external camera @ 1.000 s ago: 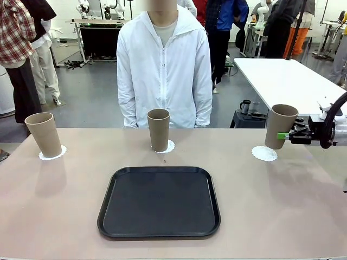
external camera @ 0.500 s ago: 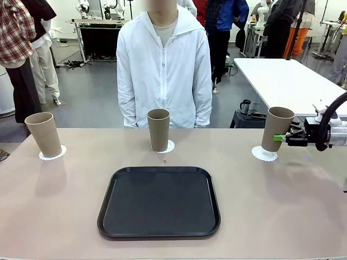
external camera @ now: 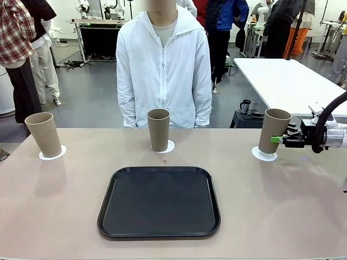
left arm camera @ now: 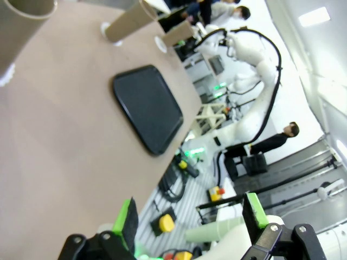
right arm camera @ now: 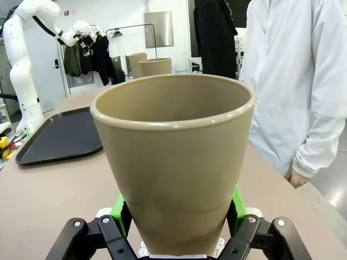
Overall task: Place coasters on the table and set cups on them.
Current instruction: Take one Reusable plastic cup from the Flat Tray and place it on a coaster set by the human.
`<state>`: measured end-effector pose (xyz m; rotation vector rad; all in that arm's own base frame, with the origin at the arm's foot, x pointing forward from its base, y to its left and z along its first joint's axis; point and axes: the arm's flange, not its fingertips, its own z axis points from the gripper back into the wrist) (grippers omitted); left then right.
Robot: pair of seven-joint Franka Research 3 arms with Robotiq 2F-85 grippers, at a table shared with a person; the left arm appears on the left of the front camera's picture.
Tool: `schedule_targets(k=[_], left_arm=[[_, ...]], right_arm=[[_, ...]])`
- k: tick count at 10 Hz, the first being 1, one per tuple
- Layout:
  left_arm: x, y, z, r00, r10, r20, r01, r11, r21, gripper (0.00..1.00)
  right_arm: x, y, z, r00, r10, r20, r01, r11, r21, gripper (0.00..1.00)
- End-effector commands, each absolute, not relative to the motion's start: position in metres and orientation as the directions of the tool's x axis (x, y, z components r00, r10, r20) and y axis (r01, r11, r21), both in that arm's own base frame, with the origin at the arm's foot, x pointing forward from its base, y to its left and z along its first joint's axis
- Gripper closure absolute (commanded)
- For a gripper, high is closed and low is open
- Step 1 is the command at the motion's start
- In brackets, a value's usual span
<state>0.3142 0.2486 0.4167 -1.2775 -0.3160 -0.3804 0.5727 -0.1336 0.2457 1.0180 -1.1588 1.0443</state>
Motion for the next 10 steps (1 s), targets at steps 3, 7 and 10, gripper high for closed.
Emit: schedule_targets(k=[3, 7, 10], left_arm=[[0.314, 0.248, 0.418, 0.898, -0.088, 0.430, 0.438, 0.250, -0.863, 0.00], [0.314, 0.248, 0.418, 0.898, -0.088, 0.430, 0.438, 0.250, -0.863, 0.00], [0.314, 0.248, 0.418, 0.898, -0.088, 0.430, 0.438, 0.250, -0.863, 0.00]], right_arm=[[0.580, -0.134, 0.247, 0.120, 0.089, 0.989, -0.975, 0.199, 0.100, 0.17], [0.578, -0.135, 0.243, 0.137, 0.091, 0.986, -0.974, 0.196, 0.117, 0.17], [0.578, -0.136, 0.236, 0.157, 0.095, 0.983, -0.972, 0.192, 0.137, 0.17]])
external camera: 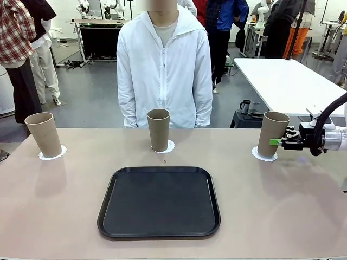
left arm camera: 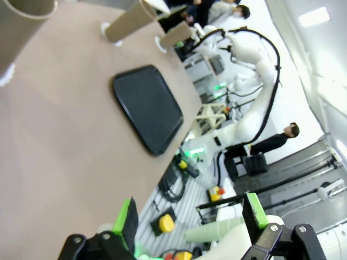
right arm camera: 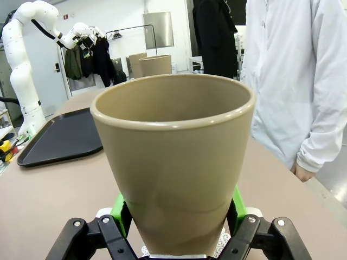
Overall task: Place coasters on the table and set cups on them.
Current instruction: Take one Reusable plastic cup from the Flat Tray and place it on a coaster set by the human.
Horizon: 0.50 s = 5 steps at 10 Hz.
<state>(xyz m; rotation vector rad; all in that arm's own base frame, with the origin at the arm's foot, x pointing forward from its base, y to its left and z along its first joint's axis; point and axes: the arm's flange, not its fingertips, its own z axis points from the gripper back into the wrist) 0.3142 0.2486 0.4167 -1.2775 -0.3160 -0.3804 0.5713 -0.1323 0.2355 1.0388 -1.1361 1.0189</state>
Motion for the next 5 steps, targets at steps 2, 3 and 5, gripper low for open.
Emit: schedule_targets(k=[2, 3, 5], left_arm=[[0.3143, 0.2485, 0.4181, 0.898, -0.088, 0.430, 0.438, 0.250, -0.863, 0.00], [0.3143, 0.2485, 0.4181, 0.898, -0.088, 0.430, 0.438, 0.250, -0.863, 0.00], [0.3143, 0.2485, 0.4181, 0.898, -0.088, 0.430, 0.438, 0.250, -0.863, 0.00]], right_arm=[[0.5779, -0.1370, 0.2337, 0.166, 0.099, 0.981, -0.970, 0.193, 0.144, 0.17], [0.5776, -0.1369, 0.2332, 0.162, 0.102, 0.981, -0.972, 0.187, 0.141, 0.17], [0.5778, -0.1364, 0.2319, 0.163, 0.112, 0.980, -0.975, 0.173, 0.143, 0.17]])
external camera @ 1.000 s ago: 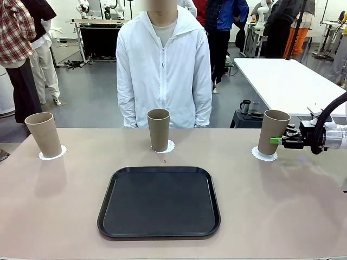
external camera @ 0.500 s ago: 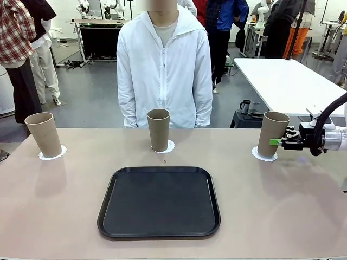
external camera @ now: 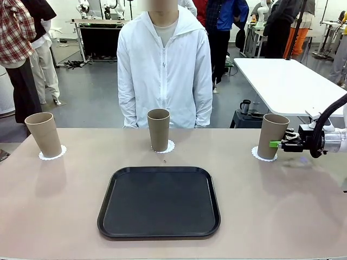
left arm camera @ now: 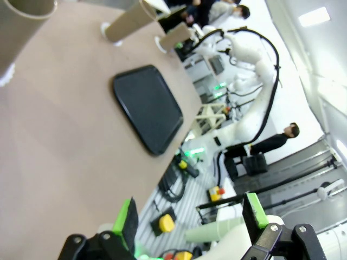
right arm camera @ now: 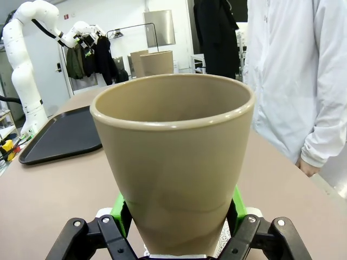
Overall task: Place coasters on the table and set cups on them.
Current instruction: Take one Reusable plastic cup from the Flat Tray and place it on a coaster set by the human.
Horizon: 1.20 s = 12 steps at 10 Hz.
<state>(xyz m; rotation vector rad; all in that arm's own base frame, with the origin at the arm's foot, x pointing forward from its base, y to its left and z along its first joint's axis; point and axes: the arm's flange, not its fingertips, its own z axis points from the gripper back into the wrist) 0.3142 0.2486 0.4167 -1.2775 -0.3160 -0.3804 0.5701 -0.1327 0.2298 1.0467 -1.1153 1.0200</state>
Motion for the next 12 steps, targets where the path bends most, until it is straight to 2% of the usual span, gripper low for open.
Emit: schedule_targets(k=[1, 5, 12], left_arm=[[0.314, 0.248, 0.418, 0.898, -0.088, 0.430, 0.438, 0.250, -0.863, 0.00], [0.314, 0.248, 0.418, 0.898, -0.088, 0.430, 0.438, 0.250, -0.863, 0.00], [0.314, 0.248, 0.418, 0.898, -0.088, 0.430, 0.438, 0.250, -0.863, 0.00]], right_arm=[[0.576, -0.136, 0.232, 0.165, 0.118, 0.979, -0.976, 0.164, 0.145, 0.00], [0.573, -0.135, 0.235, 0.191, 0.197, 0.962, -0.974, 0.161, 0.160, 0.00], [0.559, -0.140, 0.249, 0.284, 0.436, 0.854, -0.948, 0.262, 0.182, 0.00]])
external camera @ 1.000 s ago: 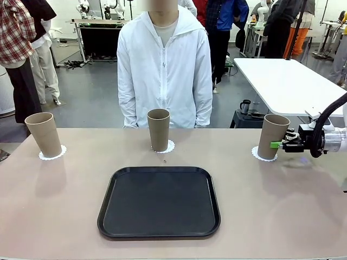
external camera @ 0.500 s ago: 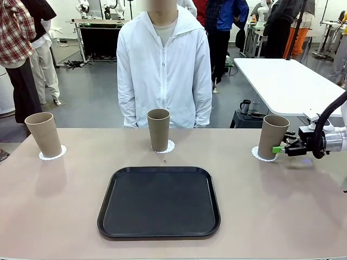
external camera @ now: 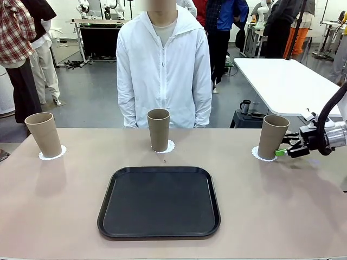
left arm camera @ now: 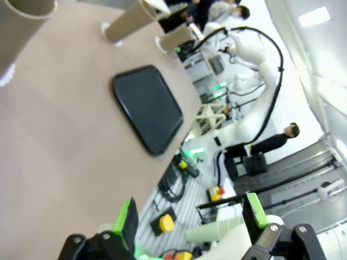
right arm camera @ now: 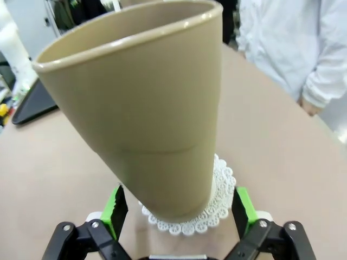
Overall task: Place coasters on the table and set cups on them.
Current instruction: Take one Reusable plastic cup from the Flat Tray and place it on a coaster set by the human.
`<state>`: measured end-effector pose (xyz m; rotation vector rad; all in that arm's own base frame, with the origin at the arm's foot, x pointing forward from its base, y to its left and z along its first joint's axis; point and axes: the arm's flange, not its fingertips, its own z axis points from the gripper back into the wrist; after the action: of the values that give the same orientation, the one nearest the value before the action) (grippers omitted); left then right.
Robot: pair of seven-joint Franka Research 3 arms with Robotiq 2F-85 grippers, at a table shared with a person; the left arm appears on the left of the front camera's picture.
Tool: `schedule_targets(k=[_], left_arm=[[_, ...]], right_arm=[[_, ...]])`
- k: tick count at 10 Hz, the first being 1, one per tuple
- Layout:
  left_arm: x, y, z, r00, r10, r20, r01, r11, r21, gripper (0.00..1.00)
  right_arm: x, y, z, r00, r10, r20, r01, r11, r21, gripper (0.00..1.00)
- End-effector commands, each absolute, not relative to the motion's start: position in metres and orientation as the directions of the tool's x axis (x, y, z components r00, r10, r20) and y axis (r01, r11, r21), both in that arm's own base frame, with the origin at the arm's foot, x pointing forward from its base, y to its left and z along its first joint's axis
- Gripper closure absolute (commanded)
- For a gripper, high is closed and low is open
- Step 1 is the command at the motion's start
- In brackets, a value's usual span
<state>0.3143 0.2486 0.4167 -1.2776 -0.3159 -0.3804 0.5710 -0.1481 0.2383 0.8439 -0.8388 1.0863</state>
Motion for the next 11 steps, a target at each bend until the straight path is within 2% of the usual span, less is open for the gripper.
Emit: schedule_targets(k=[1, 5, 7, 11], left_arm=[[0.314, 0.248, 0.418, 0.898, -0.088, 0.430, 0.438, 0.250, -0.863, 0.00], [0.314, 0.248, 0.418, 0.898, -0.088, 0.430, 0.438, 0.250, -0.863, 0.00], [0.314, 0.248, 0.418, 0.898, -0.088, 0.430, 0.438, 0.250, -0.863, 0.00], [0.314, 0.248, 0.418, 0.898, -0.088, 0.430, 0.438, 0.250, -0.863, 0.00]], right_arm=[[0.552, -0.142, 0.260, 0.302, 0.469, 0.830, -0.940, 0.291, 0.178, 0.00], [0.522, -0.138, 0.340, 0.458, 0.590, 0.665, -0.872, 0.443, 0.207, 0.00], [0.511, -0.114, 0.383, 0.579, 0.651, 0.491, -0.793, 0.590, 0.153, 0.00], [0.486, -0.038, 0.456, 0.618, 0.728, 0.297, -0.769, 0.638, 0.038, 0.00]])
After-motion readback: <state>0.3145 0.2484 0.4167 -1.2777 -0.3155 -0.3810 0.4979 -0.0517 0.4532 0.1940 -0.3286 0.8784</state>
